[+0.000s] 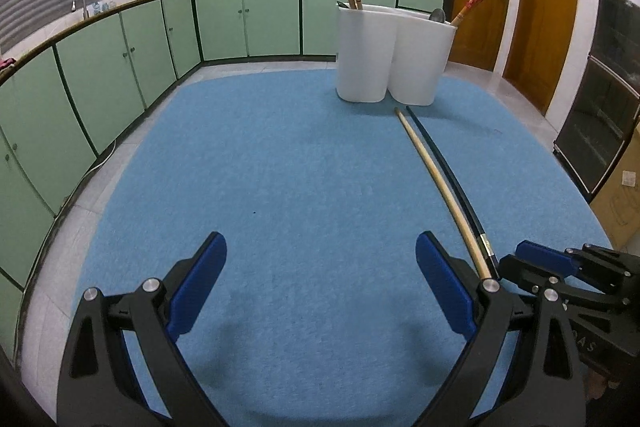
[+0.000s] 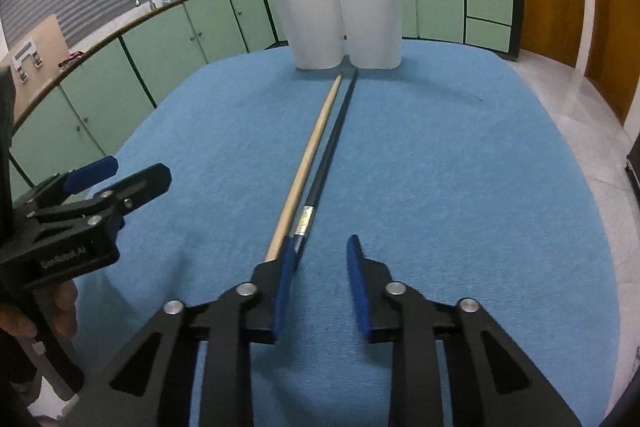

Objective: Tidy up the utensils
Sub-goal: 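Grasp the black chopstick on the mat with the right tool, then grasp the plain wooden chopstick with the left tool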

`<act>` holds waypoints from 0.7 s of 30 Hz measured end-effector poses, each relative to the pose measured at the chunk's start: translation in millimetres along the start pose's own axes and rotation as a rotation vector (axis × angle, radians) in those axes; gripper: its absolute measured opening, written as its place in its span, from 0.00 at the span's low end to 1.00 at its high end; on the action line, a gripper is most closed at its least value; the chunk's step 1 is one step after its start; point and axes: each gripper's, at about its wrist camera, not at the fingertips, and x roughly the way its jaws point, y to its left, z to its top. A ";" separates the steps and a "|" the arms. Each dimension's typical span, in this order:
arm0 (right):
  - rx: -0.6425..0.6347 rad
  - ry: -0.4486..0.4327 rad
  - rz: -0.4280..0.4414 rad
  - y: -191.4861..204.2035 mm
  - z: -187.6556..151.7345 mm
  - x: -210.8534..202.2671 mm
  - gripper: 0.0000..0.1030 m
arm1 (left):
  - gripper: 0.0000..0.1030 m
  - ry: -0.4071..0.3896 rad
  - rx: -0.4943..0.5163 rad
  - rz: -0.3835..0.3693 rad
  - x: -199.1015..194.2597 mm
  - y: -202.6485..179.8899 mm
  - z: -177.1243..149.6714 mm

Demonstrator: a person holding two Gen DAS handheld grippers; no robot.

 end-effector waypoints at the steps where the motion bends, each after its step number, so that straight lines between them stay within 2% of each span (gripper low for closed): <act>1: -0.001 0.001 0.000 1.3 0.2 0.4 0.22 | 0.90 0.000 -0.002 0.001 -0.4 0.8 0.0; 5: -0.013 0.007 0.006 7.0 1.1 -0.1 0.22 | 0.90 -0.004 -0.010 0.004 -1.8 4.4 -0.2; 7: -0.026 0.020 0.004 10.8 1.6 2.4 0.17 | 0.90 -0.006 -0.014 0.005 -2.4 5.1 0.4; 10: -0.034 0.030 -0.004 14.1 1.4 5.4 0.16 | 0.90 -0.007 -0.022 0.005 -2.7 7.4 -0.1; 14: -0.039 0.038 -0.010 14.7 3.3 7.5 0.09 | 0.90 -0.002 -0.030 0.002 -2.3 10.0 -0.7; 21: -0.030 0.036 -0.019 10.3 1.2 3.0 0.07 | 0.90 0.004 -0.020 -0.013 -2.0 1.2 2.0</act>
